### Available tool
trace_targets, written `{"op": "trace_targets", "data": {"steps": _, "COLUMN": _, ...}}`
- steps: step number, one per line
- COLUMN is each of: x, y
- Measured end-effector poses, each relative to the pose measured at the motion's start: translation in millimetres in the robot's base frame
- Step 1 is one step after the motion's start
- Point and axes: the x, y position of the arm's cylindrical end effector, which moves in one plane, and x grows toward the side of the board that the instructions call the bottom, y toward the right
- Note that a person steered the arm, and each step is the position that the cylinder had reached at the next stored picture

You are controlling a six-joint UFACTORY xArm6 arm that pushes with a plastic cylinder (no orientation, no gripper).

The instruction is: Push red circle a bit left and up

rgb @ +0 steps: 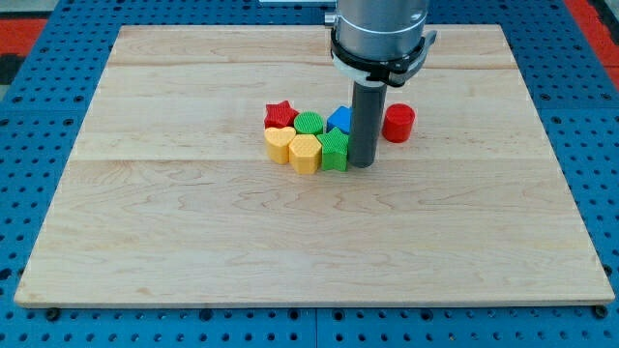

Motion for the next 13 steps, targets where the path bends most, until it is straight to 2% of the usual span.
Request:
{"op": "trace_targets", "data": {"steps": 2, "x": -0.2, "y": 0.0}}
{"op": "trace_targets", "data": {"steps": 5, "x": -12.9, "y": 87.8}}
{"op": "trace_targets", "data": {"steps": 9, "x": -82.8, "y": 30.4}}
{"op": "trace_targets", "data": {"steps": 13, "x": -103.5, "y": -12.7}}
